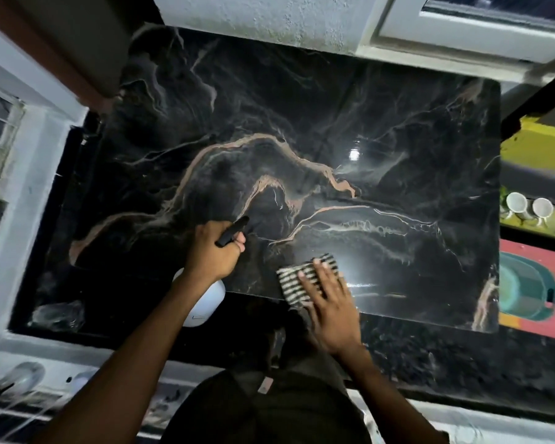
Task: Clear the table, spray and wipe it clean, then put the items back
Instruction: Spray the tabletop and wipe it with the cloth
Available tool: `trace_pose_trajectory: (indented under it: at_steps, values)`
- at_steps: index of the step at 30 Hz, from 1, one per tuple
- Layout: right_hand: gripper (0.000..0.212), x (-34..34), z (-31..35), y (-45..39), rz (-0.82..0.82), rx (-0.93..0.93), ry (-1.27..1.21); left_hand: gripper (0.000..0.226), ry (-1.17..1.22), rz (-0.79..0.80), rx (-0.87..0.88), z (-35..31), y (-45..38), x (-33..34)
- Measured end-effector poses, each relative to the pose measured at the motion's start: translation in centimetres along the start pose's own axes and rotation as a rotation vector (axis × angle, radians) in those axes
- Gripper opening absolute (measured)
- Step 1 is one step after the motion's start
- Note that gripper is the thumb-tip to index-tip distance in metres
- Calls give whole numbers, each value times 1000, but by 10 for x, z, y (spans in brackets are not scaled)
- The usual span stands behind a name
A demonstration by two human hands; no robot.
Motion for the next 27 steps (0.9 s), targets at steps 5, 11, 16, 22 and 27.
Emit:
trace_pose_trajectory:
  at_steps: [5, 11, 16, 22, 27]
  values:
    - [56, -29, -92, 71, -222, 473, -76, 13, 25, 84, 69, 2, 8, 24]
    - [46, -38, -124, 119, -477, 912, -253, 12, -2, 172, 138, 0, 17, 44]
    - [59, -49, -92, 95, -606, 862, -370, 23, -71, 247, 242, -27, 27, 66]
    - [64, -38, -9, 21, -483, 505, -384, 11, -131, 330, 292, -52, 34, 96]
    - [89, -8, 22, -22, -215, 296, -140, 20, -195, 363, 346, -60, 39, 117]
Point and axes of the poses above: each hand's wrist, its own y-axis away from the middle knuckle, its own x-axis out of the palm, z = x × y, the point moved 4 cm from there along -y, towards the middle knuckle, and after that the axes turned 1 degree about -z, right-handed, at the moved point
